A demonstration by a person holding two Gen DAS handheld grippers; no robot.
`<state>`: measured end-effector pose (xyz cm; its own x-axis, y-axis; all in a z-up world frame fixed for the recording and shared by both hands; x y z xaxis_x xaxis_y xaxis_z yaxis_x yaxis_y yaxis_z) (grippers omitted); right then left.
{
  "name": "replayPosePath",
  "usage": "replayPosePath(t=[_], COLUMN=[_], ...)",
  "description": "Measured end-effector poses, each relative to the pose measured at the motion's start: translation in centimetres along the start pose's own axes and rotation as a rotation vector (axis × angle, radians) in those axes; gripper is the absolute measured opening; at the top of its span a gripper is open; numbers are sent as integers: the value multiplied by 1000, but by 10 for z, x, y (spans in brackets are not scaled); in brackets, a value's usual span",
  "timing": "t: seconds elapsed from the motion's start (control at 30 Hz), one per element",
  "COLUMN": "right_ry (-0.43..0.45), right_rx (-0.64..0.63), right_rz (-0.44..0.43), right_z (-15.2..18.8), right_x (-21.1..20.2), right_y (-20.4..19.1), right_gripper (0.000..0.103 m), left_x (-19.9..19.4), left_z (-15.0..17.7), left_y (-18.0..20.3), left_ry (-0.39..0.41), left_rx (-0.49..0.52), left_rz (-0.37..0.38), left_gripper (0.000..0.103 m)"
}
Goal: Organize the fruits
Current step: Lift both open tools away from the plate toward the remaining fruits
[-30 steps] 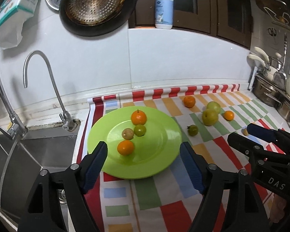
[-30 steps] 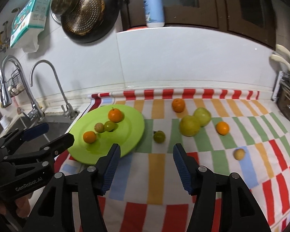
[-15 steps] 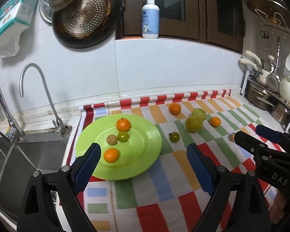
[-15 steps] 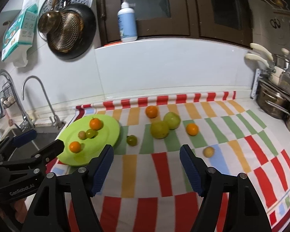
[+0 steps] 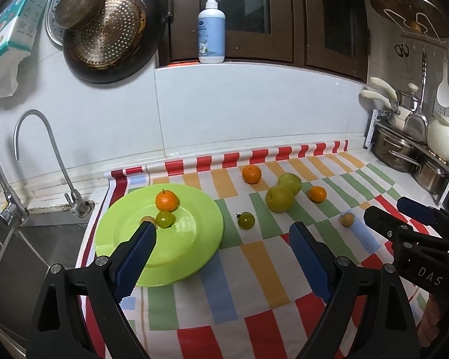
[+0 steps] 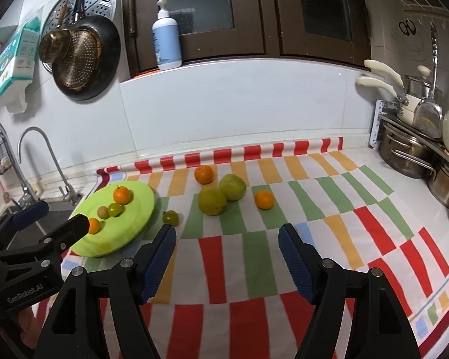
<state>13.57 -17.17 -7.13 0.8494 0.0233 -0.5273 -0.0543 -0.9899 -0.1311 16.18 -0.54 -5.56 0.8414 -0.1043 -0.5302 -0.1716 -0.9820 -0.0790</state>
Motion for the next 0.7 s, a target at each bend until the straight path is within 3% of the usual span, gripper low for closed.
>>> replayPosePath(t=[0.27,0.7], right_ry=[-8,-105], right_rx=[25,97], right_rz=[15,49], right_z=[-1,17], right_x=[11,59], right_y=[25,64], right_gripper=[72,72], left_x=[18,76], left_z=[-1,16], left_y=[21,42], left_ry=[0,-116], left_rx=[34,74], left_rz=[2,20], left_gripper=[90,79])
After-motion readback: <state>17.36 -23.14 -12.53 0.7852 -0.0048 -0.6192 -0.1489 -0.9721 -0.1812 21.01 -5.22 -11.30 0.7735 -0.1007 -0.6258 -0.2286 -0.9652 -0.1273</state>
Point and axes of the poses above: each gripper's, at about its wrist camera, not at the fingertips, and x roughly the way its jaws point, y to its right, z to its underside, the point moved 7 cm from there along x, roughly the way its jaws point, and after that the axes turned 6 degrees about -z, right-handed, at the moved point
